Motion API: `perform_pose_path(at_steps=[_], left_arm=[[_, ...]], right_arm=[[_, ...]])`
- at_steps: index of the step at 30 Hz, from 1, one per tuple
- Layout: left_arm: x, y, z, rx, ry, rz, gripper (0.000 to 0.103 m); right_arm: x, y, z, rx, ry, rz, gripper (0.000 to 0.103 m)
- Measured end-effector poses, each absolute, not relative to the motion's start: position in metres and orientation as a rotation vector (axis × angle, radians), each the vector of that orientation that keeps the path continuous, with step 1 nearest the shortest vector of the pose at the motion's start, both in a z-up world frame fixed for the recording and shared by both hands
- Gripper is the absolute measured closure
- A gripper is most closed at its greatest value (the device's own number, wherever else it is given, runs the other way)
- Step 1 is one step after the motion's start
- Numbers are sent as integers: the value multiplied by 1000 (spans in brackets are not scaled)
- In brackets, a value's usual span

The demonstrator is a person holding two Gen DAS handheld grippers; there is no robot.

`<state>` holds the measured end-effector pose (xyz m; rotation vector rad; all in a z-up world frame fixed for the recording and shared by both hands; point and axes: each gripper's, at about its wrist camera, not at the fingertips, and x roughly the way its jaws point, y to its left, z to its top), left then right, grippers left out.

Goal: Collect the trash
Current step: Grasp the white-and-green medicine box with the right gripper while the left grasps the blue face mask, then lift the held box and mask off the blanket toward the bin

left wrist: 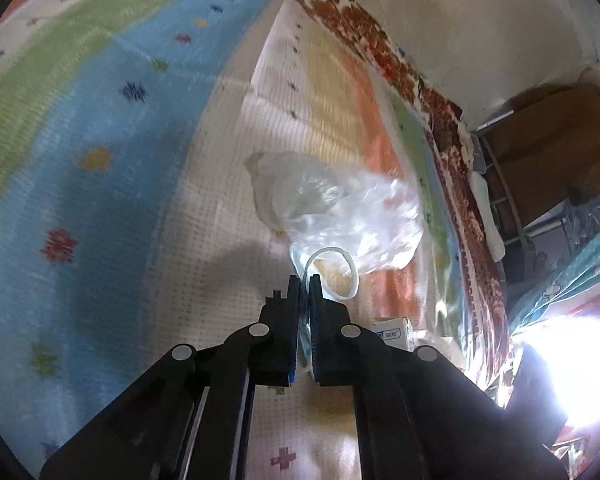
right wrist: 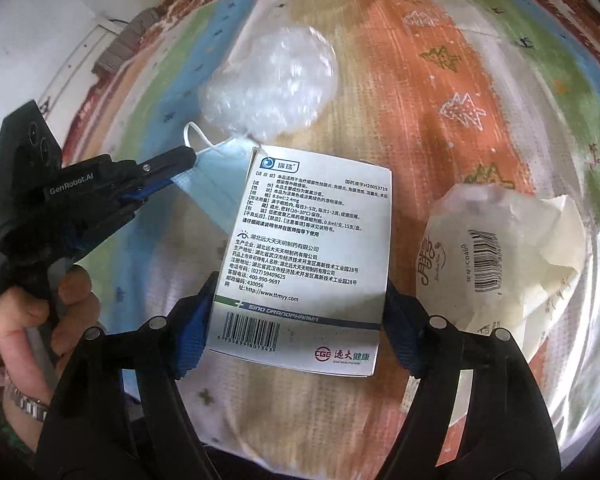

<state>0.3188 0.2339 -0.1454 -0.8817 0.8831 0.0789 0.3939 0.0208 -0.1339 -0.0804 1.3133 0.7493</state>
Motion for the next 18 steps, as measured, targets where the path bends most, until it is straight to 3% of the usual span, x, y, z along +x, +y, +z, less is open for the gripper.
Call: perform_pose_path(at_steps=[18], left_arm=[[291,207,-82,-695,926,94,99]], right_arm=[[366,4,-76,-112,1210,806,33]])
